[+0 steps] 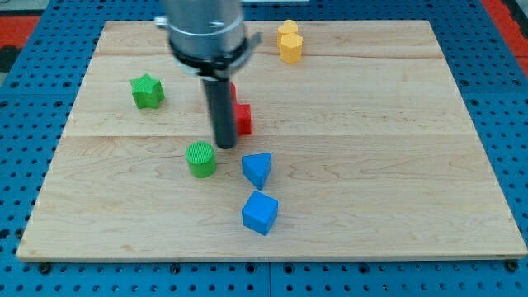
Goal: Push the green circle into the green star
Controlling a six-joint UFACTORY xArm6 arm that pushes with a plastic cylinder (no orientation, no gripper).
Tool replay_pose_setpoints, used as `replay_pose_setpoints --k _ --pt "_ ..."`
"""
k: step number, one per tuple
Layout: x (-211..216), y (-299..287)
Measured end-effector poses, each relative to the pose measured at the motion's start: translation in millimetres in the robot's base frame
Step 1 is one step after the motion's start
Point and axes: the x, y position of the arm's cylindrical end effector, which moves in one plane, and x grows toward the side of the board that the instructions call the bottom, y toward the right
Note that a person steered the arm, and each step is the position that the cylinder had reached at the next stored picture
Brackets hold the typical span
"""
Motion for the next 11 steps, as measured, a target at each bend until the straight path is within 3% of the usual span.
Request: replay_pose_setpoints --k 1,3,5,7,9,11 --pt "26.7 17.6" --pt "58.8 -110.1" --pt "66.2 -69.7" --pt "-38.8 -86.2" --pt "-63.5 -38.1" --pt "-99.1 -109.0"
